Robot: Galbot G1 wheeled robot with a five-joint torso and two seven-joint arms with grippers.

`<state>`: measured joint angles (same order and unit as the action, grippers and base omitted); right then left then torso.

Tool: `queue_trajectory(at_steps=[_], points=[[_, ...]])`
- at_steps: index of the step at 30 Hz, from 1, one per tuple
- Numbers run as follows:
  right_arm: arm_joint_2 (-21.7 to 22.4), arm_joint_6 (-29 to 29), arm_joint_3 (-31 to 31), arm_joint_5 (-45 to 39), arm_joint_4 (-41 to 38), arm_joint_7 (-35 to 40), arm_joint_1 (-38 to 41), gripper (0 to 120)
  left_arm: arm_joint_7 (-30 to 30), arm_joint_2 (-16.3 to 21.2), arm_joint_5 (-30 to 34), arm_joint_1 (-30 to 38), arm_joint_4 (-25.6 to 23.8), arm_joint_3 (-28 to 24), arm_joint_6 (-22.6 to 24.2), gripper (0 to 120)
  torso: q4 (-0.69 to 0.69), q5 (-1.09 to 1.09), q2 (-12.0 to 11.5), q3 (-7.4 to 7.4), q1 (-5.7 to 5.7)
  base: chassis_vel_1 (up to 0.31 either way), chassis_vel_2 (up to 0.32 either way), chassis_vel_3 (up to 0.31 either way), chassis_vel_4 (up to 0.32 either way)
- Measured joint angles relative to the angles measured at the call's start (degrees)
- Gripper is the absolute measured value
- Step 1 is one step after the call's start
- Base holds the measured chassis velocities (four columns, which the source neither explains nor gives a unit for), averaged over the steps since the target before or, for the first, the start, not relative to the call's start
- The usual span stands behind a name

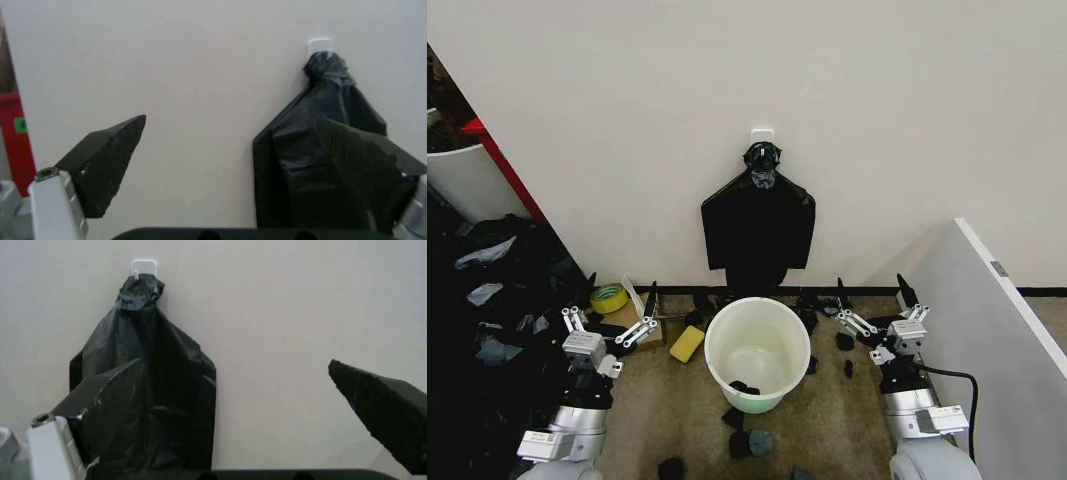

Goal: Place the garbage bag over the trash bin.

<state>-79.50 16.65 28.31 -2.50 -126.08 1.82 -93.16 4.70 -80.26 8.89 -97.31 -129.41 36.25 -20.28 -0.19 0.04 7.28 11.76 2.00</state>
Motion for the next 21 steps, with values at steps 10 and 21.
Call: queue_trajectory(at_steps=[10,21], points=[[-0.1,0.0,-0.5,-0.9,0.7,0.1,0.2,100,-1.0,0.0,0.0,0.0,-0.6,-0.1,0.7,100,0.0,0.0,0.0,0.0,0.0,0.0,0.0,0.0,0.0],[-0.5,0.2,-0.6,-0.6,0.2,0.0,-0.3,100,-1.3,0.0,0.1,-0.2,-1.5,-0.2,0.8,100,0.0,0.0,0.0,0.0,0.0,0.0,0.0,0.0,0.0]])
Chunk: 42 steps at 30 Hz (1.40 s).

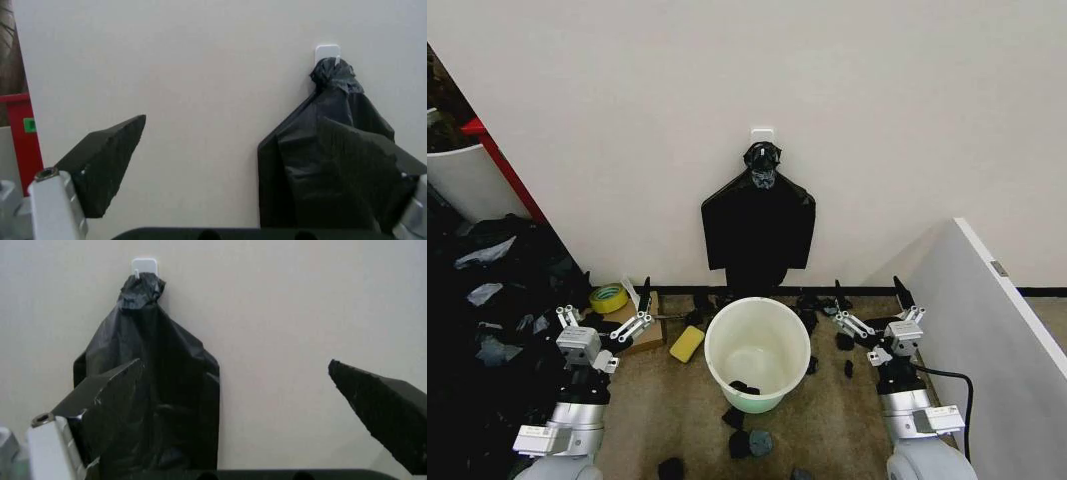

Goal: Place the garbage bag over the trash bin.

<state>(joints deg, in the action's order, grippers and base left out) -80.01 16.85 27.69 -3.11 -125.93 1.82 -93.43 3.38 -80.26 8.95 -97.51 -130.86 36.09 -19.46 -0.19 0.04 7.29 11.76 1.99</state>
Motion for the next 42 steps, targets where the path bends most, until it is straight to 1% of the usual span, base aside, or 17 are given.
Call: queue_trajectory(at_steps=[7,9,11,12,14,16,17,20,24,26,27,29,34,35,38,42], points=[[0.8,-0.5,-0.4,-1.7,0.4,0.1,1.0,100,-1.7,-0.1,-0.2,-0.3,-0.2,0.2,0.7,100,-0.01,-0.01,0.0,0.0,-0.01,0.0,0.0,0.0,0.0],[1.7,-2.2,-1.5,-6.2,1.0,0.1,3.0,100,-2.2,0.0,-0.2,-0.5,-0.7,0.6,0.8,100,-0.01,0.0,0.0,0.0,-0.01,0.0,0.0,0.0,0.0],[3.1,-4.5,-3.4,-14.4,1.9,-0.2,6.3,100,-3.0,0.1,-0.3,-0.8,-0.9,1.0,0.8,100,0.0,0.0,0.0,0.0,-0.01,0.0,0.0,0.0,0.0],[3.1,-4.5,-3.4,-14.4,1.9,-0.2,6.3,100,-3.0,0.1,-0.3,-0.8,-0.9,1.0,0.8,100,0.0,0.0,0.0,0.0,-0.01,0.0,0.0,0.0,0.0],[4.1,-6.1,-5.5,-23.5,3.6,-0.7,10.5,100,-3.6,0.2,-0.5,-1.3,-0.9,1.1,0.7,100,0.01,0.0,0.0,0.0,-0.01,0.0,0.0,0.0,0.0],[4.4,-7.7,-7.5,-29.9,5.5,-0.8,14.4,100,-4.0,0.2,-0.7,-2.1,-1.0,1.2,0.7,100,0.01,0.0,0.0,0.01,-0.01,0.0,0.0,0.0,0.0],[4.3,-8.5,-8.4,-31.9,6.2,-0.7,16.1,100,-4.1,0.3,-0.8,-2.5,-1.3,1.3,0.7,100,0.02,-0.01,0.0,0.01,0.0,0.0,0.0,0.0,0.0],[3.9,-9.8,-9.9,-34.3,7.0,-0.4,18.2,100,-4.2,0.5,-0.8,-2.9,-1.9,1.4,0.7,100,0.01,0.0,0.0,0.01,-0.01,0.0,0.0,0.0,0.0],[2.8,-10.9,-12.4,-40.7,8.9,-0.1,22.7,100,-4.5,0.6,-0.9,-3.1,-2.3,1.5,0.7,100,-0.01,-0.01,0.0,0.01,-0.01,0.0,0.0,0.0,0.0],[1.3,-11.5,-13.7,-47.4,10.9,-0.1,27.1,100,-4.8,0.4,-1.3,-3.5,-2.3,1.4,0.6,100,0.0,0.0,0.0,0.01,0.0,0.0,0.0,0.0,0.0],[1.3,-11.5,-13.7,-47.4,10.9,-0.1,27.1,100,-4.8,0.4,-1.3,-3.5,-2.3,1.4,0.6,100,0.0,0.0,0.0,0.01,0.0,0.0,0.0,0.0,0.0],[-0.3,-12.1,-14.3,-52.6,12.5,-0.1,30.8,100,-5.1,0.3,-1.8,-3.8,-2.3,1.4,0.6,100,0.01,-0.02,0.0,0.01,0.0,0.0,0.0,0.0,0.0],[-4.5,-14.9,-14.6,-61.1,16.8,1.6,37.3,100,-5.4,0.1,-2.0,-3.8,-2.5,1.4,0.6,100,0.0,-0.01,0.0,0.01,0.0,0.0,0.0,0.0,0.0],[-4.5,-14.9,-14.6,-61.1,16.8,1.6,37.3,100,-5.4,0.1,-2.0,-3.8,-2.5,1.4,0.6,100,0.0,-0.01,0.0,0.01,0.0,0.0,0.0,0.0,0.0],[-6.6,-17.0,-14.5,-64.3,18.7,3.1,39.7,100,-5.7,0.1,-2.0,-3.9,-2.5,1.4,0.6,100,0.0,-0.02,0.0,0.01,0.0,0.0,0.0,0.0,0.0],[-9.2,-18.0,-14.5,-64.9,21.8,3.6,42.3,100,-6.1,0.1,-2.0,-3.8,-2.5,1.4,0.8,100,0.0,-0.01,0.0,0.01,0.0,0.0,0.0,0.0,0.0]])
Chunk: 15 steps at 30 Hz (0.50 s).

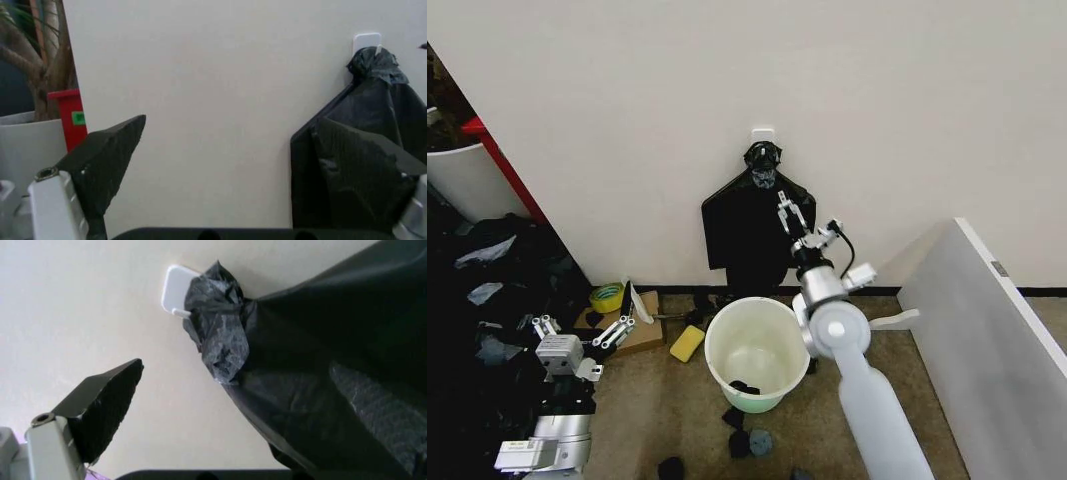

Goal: Place the garbage bag over the trash bin.

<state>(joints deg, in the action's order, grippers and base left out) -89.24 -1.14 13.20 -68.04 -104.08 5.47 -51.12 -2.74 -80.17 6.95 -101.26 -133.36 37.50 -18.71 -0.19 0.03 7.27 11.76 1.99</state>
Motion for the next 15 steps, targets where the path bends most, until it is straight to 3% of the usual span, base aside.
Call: queue_trajectory(at_steps=[5,15], points=[[-2.1,-0.1,0.4,0.5,3.6,-0.4,2.3,97,-0.3,-0.3,0.0,0.1,0.3,-0.1,0.0,100,0.0,0.0,0.0,0.0,0.0,0.0,0.0,0.0,0.0],[-2.9,1.1,1.6,1.7,6.6,-3.2,4.5,65,-0.9,-0.4,0.0,0.1,1.1,-0.1,0.0,100,0.0,0.01,0.0,0.0,0.0,0.0,0.0,0.0,0.0]])
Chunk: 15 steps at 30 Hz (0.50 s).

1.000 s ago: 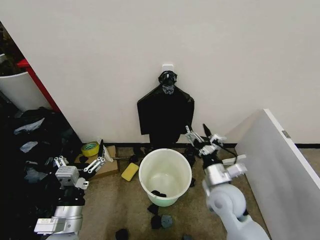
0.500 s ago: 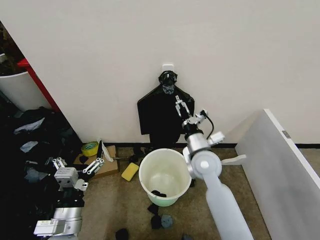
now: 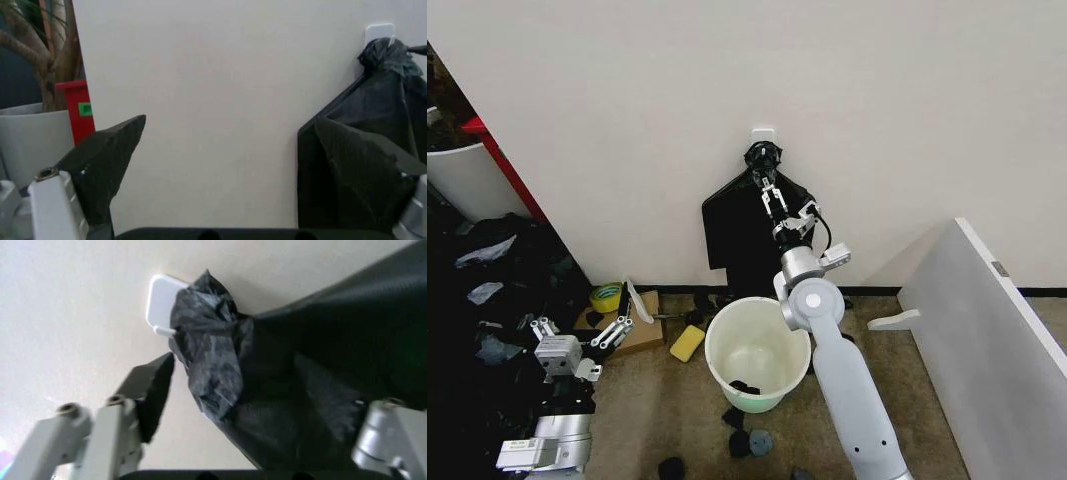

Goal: Place the garbage bag over the trash bin.

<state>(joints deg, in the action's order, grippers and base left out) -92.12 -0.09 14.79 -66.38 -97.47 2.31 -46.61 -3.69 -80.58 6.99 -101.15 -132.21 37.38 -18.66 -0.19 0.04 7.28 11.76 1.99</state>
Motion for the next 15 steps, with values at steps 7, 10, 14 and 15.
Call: queue_trajectory(at_steps=[7,10,14,15], points=[[0.0,1.7,-0.2,-0.1,0.3,-4.2,0.1,35,-0.1,-0.1,0.0,0.6,1.1,-0.3,0.1,100,0.0,0.0,0.0,0.0,0.0,0.0,0.0,0.0,0.0],[0.0,1.7,-0.3,0.0,0.4,-4.4,0.1,30,-0.1,-0.1,0.0,0.8,1.3,-0.3,0.1,100,0.01,0.0,0.0,0.0,0.0,0.0,0.0,0.0,0.0],[-0.1,1.8,-0.4,0.1,0.4,-4.7,0.0,10,-0.1,-0.1,0.0,0.9,1.6,-0.3,0.2,100,0.0,-0.01,0.0,0.0,0.0,0.0,0.0,0.0,0.0],[-0.3,1.8,-0.5,0.2,0.5,-4.7,-0.1,7,-0.1,-0.1,0.0,0.9,1.7,-0.3,0.2,100,0.0,0.01,0.0,0.0,0.0,0.0,0.0,0.0,0.0]])
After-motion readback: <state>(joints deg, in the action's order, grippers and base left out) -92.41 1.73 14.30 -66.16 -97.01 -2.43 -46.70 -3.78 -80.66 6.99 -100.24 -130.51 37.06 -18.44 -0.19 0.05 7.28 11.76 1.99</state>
